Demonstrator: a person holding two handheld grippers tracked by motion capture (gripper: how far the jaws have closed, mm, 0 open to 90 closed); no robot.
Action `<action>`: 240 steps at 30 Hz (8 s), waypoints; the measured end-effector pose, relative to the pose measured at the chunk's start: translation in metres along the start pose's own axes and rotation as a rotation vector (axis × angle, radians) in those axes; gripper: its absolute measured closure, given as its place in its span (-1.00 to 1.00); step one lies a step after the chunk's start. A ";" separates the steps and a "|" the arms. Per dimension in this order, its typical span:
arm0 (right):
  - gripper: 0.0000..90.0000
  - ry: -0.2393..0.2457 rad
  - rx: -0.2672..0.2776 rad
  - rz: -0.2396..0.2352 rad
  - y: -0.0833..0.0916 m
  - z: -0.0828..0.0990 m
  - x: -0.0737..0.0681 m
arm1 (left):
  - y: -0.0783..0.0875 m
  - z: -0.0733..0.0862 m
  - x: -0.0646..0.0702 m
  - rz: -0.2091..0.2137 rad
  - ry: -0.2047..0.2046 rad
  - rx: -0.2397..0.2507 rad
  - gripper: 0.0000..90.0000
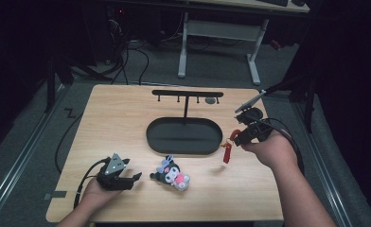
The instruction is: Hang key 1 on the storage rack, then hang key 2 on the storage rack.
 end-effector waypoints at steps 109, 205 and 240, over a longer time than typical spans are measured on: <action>0.22 -0.173 0.138 -0.061 -0.090 -0.086 0.068 | 0.005 0.008 -0.008 0.004 0.015 -0.019 -0.36; 0.23 0.036 0.578 0.004 -0.160 0.164 0.044 | 0.006 0.008 -0.027 -0.149 0.101 -0.029 -0.23; -0.18 -0.042 0.426 -0.006 -0.158 0.154 0.051 | 0.008 0.006 -0.018 -0.072 0.061 0.000 -0.28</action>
Point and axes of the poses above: each handheld gripper's, and its own axes: y roughly backward along the jaws, z roughly out of its underside, x roughly to its right, the point moved 1 cm from there along -y, roughly forward along the jaws, and after that the axes turned 15 degrees about -z, right-handed, at the moved point
